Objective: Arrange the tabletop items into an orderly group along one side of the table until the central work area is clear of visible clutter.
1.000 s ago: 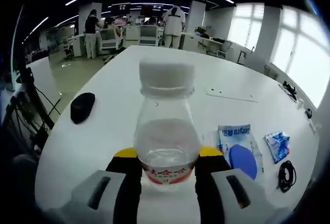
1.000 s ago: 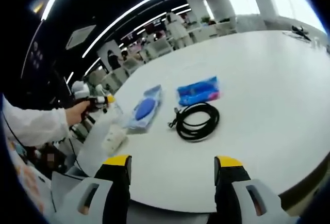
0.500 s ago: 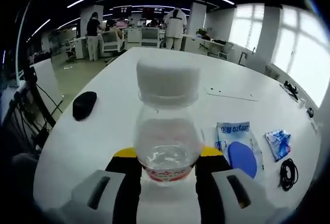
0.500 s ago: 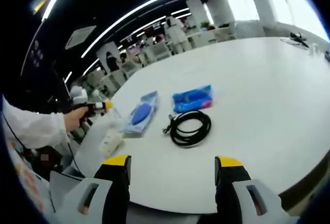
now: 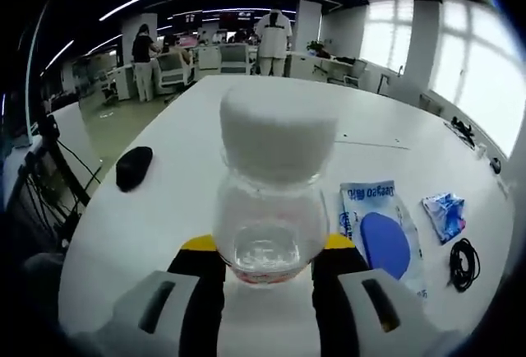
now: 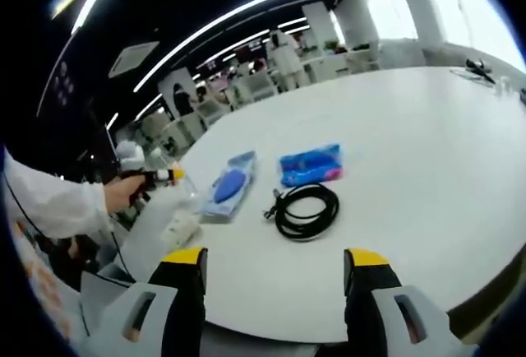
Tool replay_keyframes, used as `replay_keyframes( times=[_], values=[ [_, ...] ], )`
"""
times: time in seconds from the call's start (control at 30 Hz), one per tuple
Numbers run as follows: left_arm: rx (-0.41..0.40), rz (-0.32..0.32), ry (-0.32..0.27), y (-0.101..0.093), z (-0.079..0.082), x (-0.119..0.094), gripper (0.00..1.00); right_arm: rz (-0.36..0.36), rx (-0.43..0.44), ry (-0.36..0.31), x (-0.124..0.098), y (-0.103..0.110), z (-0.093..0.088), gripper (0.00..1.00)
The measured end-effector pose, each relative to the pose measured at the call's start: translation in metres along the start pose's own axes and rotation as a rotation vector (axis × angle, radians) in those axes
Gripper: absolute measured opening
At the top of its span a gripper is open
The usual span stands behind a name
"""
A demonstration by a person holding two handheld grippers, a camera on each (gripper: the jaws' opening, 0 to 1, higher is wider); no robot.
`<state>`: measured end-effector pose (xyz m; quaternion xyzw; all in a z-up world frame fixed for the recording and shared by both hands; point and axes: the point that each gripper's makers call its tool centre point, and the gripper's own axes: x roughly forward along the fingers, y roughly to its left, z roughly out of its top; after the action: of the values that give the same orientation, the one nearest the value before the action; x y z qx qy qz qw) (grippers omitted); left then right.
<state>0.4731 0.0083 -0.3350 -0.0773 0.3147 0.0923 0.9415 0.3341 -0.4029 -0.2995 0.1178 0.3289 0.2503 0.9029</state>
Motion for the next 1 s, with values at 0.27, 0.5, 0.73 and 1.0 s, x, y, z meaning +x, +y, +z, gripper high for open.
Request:
replay_keyframes(
  times=[0.27,0.5,0.73,1.0],
  values=[
    [-0.005,-0.008,0.01,-0.001,-0.003,-0.002,0.4,-0.008,0.004,-0.008,-0.005,-0.002,0.001,0.68],
    [-0.031,-0.025,-0.07,0.001,0.014,-0.006,0.63,-0.006,0.002,-0.013,-0.007,-0.001,0.003,0.68],
    [-0.025,-0.076,-0.094,0.0,0.021,-0.008,0.7,0.007,0.0,-0.013,-0.006,0.003,0.001,0.68],
    [-0.012,-0.116,-0.115,0.001,0.023,-0.021,0.72,0.03,-0.016,-0.013,-0.005,0.01,0.004,0.67]
  ],
)
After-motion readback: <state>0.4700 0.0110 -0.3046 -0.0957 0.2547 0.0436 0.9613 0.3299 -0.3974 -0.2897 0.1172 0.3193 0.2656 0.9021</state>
